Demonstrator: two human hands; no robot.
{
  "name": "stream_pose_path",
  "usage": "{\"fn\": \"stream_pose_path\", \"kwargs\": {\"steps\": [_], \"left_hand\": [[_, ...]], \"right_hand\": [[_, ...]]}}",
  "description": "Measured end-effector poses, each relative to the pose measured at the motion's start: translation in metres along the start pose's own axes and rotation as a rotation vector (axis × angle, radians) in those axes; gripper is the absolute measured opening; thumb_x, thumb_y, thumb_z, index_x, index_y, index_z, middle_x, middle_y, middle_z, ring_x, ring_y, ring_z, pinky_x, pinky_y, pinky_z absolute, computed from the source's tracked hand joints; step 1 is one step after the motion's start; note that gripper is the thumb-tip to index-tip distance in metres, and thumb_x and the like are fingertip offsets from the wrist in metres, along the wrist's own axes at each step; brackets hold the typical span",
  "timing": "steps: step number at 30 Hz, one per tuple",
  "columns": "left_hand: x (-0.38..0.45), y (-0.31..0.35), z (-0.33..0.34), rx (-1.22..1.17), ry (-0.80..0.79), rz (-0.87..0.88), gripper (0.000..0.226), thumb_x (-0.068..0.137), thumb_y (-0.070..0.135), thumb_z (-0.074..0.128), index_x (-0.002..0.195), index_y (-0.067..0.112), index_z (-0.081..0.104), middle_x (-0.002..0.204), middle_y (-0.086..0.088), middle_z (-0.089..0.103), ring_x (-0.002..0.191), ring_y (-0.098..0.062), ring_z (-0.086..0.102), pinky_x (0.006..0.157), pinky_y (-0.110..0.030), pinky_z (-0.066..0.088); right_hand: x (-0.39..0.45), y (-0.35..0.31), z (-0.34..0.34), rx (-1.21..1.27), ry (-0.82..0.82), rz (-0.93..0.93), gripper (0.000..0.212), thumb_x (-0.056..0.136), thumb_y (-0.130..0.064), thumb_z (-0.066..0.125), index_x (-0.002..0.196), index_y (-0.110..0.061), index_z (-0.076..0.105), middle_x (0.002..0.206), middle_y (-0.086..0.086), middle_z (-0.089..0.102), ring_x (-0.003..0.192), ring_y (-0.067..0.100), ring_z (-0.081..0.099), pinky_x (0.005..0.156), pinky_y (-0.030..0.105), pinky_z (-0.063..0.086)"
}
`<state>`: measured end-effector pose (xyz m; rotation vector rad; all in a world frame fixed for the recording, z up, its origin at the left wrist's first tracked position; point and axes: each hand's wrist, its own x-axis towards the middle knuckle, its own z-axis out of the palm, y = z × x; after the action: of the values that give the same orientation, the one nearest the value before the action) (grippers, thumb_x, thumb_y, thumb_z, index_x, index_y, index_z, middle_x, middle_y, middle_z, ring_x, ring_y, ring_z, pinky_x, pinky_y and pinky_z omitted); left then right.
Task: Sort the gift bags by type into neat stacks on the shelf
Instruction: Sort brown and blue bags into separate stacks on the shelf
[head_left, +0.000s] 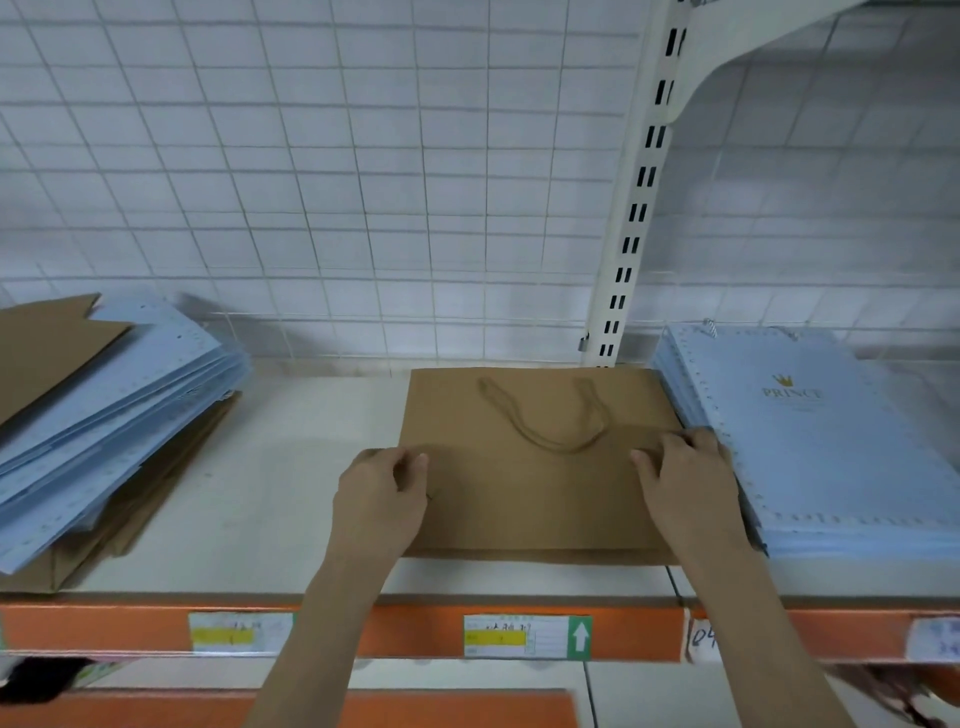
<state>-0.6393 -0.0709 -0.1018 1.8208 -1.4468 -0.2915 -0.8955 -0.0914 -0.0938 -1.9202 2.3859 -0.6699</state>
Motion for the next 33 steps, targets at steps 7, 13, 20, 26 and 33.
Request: {"fn": "stream_pose_path", "kwargs": {"steps": [7, 13, 20, 26, 33], "left_hand": [[0.01, -0.021, -0.025, -0.048, -0.033, 0.043, 0.034, 0.091, 0.027, 0.053, 0.121, 0.013, 0.058, 0.119, -0.005, 0.058, 0.101, -0.022, 0.057, 0.088, -0.028, 0.042], [0.032, -0.077, -0.105, -0.029, 0.091, 0.065, 0.03, 0.09, 0.027, 0.054, 0.115, 0.012, 0.061, 0.107, -0.001, 0.065, 0.093, -0.014, 0.058, 0.079, -0.02, 0.038], [0.059, -0.167, -0.238, 0.059, 0.248, 0.164, 0.024, 0.086, 0.026, 0.055, 0.084, 0.007, 0.069, 0.059, 0.005, 0.056, 0.051, -0.012, 0.052, 0.052, -0.012, 0.038], [0.089, -0.242, -0.31, 0.102, 0.265, 0.188, 0.013, 0.086, 0.016, 0.06, 0.083, 0.007, 0.069, 0.061, -0.008, 0.066, 0.053, -0.027, 0.059, 0.053, -0.028, 0.043], [0.103, -0.308, -0.346, 0.074, 0.256, 0.113, 0.011, 0.088, 0.014, 0.059, 0.084, 0.007, 0.067, 0.061, -0.01, 0.064, 0.055, -0.029, 0.059, 0.054, -0.043, 0.05]], "right_hand": [[-0.025, -0.047, 0.012, 0.144, 0.208, -0.188, 0.021, 0.085, -0.017, 0.063, 0.096, 0.0, 0.067, 0.093, 0.021, 0.063, 0.088, 0.037, 0.057, 0.081, 0.044, 0.048], [-0.052, -0.141, 0.042, 0.237, 0.187, -0.279, 0.019, 0.084, -0.014, 0.063, 0.098, -0.002, 0.067, 0.092, 0.015, 0.066, 0.086, 0.033, 0.062, 0.081, 0.044, 0.052], [-0.092, -0.296, 0.071, 0.451, 0.12, -0.333, 0.017, 0.084, -0.011, 0.064, 0.1, -0.008, 0.067, 0.094, 0.011, 0.066, 0.08, 0.029, 0.065, 0.071, 0.032, 0.049], [-0.128, -0.403, 0.083, 0.525, 0.054, -0.385, 0.018, 0.09, -0.017, 0.054, 0.104, -0.012, 0.064, 0.096, 0.003, 0.065, 0.081, 0.016, 0.06, 0.069, 0.023, 0.041], [-0.134, -0.484, 0.093, 0.345, 0.009, -0.376, 0.033, 0.092, -0.04, 0.047, 0.08, -0.011, 0.057, 0.079, 0.005, 0.059, 0.073, 0.021, 0.055, 0.059, 0.028, 0.036]]}}
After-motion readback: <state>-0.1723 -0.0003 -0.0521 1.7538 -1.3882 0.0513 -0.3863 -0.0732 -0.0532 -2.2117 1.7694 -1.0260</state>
